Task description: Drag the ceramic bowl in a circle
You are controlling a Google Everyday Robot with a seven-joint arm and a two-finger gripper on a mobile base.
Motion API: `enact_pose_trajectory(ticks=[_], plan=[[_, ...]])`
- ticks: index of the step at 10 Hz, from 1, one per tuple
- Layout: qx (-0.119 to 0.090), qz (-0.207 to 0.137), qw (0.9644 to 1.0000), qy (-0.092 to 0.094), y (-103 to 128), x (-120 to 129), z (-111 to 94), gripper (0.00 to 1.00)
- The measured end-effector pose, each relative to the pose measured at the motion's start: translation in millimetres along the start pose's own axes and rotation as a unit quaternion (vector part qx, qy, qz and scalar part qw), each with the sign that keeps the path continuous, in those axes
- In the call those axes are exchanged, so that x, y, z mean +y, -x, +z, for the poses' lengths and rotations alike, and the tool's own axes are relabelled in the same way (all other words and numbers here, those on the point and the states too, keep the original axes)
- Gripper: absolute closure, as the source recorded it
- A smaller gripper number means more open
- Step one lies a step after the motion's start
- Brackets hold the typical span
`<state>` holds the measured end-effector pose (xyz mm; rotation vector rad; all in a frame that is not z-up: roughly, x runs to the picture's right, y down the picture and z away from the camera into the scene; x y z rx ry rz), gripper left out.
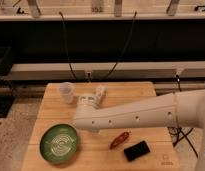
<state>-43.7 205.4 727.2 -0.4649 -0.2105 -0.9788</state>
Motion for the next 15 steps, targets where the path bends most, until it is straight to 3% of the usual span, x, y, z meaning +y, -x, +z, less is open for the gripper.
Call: enact_pose_trajectory(ticks=[8, 15], plan=[[-0.044, -0.079, 0.9959, 0.002, 30, -15, 28, 0.20], [-0.075, -0.139, 0.9873, 0.013, 44, -17, 46, 0.20]])
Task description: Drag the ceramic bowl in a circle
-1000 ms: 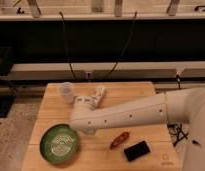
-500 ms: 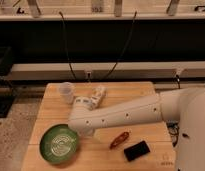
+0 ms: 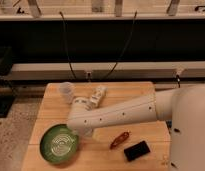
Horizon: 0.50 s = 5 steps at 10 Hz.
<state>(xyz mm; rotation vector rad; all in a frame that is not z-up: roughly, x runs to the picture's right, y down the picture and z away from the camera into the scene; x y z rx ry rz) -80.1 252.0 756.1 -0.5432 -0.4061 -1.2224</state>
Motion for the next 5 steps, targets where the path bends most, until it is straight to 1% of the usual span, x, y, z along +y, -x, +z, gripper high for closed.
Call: enact_pose_trajectory(ticks=[1, 5], plan=[[-0.004, -0.008, 1.0000, 0.003, 0.5, 1.0, 2.2, 0.20], [-0.012, -0.019, 0.9997, 0.009, 2.4, 0.7, 9.6, 0.20]])
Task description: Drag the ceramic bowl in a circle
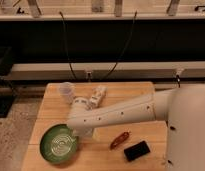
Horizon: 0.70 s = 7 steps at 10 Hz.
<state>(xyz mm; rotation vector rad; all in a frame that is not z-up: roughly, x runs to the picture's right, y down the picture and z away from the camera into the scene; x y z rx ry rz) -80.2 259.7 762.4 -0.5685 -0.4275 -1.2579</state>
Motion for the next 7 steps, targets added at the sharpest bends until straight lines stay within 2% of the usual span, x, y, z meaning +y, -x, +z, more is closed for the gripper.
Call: enact_pose_trajectory(ticks=[7], plan=[[-0.007, -0.011, 0.9999, 0.007, -1.8, 1.9, 7.3, 0.20]])
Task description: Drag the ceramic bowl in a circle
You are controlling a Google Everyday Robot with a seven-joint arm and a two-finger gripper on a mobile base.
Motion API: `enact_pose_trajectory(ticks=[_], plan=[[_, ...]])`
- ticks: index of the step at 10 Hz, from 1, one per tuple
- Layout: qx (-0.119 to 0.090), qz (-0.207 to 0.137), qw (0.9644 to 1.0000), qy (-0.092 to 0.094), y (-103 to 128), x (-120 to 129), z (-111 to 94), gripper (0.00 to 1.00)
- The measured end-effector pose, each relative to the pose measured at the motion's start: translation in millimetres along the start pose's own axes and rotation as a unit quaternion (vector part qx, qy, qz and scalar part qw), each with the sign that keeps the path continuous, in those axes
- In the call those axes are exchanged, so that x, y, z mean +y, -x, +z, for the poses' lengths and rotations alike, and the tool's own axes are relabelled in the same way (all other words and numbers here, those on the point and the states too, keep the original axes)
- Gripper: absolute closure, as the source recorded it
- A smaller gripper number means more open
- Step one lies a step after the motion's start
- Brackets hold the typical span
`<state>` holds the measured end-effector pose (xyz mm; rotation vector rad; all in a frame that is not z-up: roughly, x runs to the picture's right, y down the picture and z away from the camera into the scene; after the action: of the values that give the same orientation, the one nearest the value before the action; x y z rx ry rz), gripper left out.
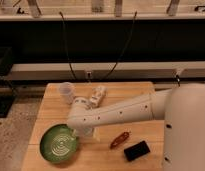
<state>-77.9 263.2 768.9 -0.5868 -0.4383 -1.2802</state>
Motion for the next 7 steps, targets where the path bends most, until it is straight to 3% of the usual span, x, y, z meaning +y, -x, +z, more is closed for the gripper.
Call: enact_pose_trajectory(ticks=[7], plan=[[-0.008, -0.011, 0.9999, 0.006, -1.4, 0.9, 7.5, 0.20]])
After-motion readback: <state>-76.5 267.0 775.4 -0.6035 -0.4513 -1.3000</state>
